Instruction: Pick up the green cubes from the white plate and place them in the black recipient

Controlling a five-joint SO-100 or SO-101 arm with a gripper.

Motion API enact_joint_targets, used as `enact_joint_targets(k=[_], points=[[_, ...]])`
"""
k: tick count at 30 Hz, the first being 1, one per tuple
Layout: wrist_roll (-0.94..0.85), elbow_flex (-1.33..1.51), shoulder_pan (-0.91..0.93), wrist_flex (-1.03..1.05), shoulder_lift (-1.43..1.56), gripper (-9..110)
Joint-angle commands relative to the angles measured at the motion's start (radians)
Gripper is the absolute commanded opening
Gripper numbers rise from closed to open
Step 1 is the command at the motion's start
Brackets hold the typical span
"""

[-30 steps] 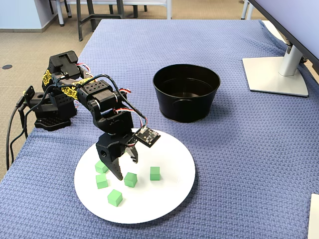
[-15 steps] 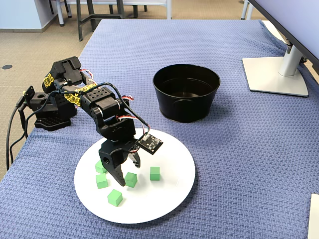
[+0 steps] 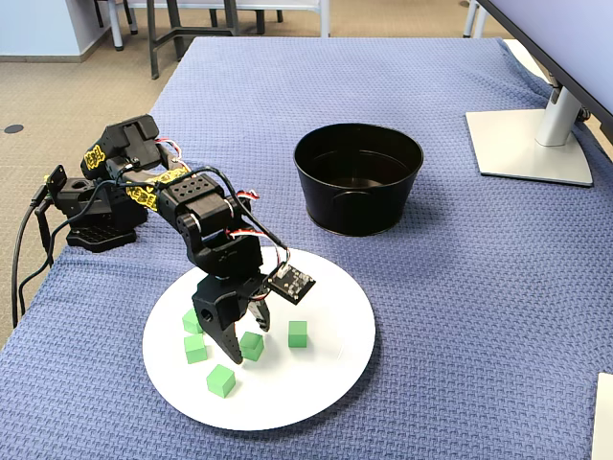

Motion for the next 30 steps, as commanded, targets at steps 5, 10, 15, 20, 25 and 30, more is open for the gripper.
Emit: enact_joint_targets(k=[5,10,15,20,25,30], points=[[0.000,-0.052,-0.003,-0.043,0.011,0],[0.017,-0.049,-0.003,-0.060,0.011,0],[0.103,0.110,-0.006,-0.129,0.164,0],[0.313,0.494,-0.029,-0.305,0.497,0],[0.377,0.650,-0.035,-0.144,0.818,0],[0.689,0.781,-0.098,-0.179,1.052,0]])
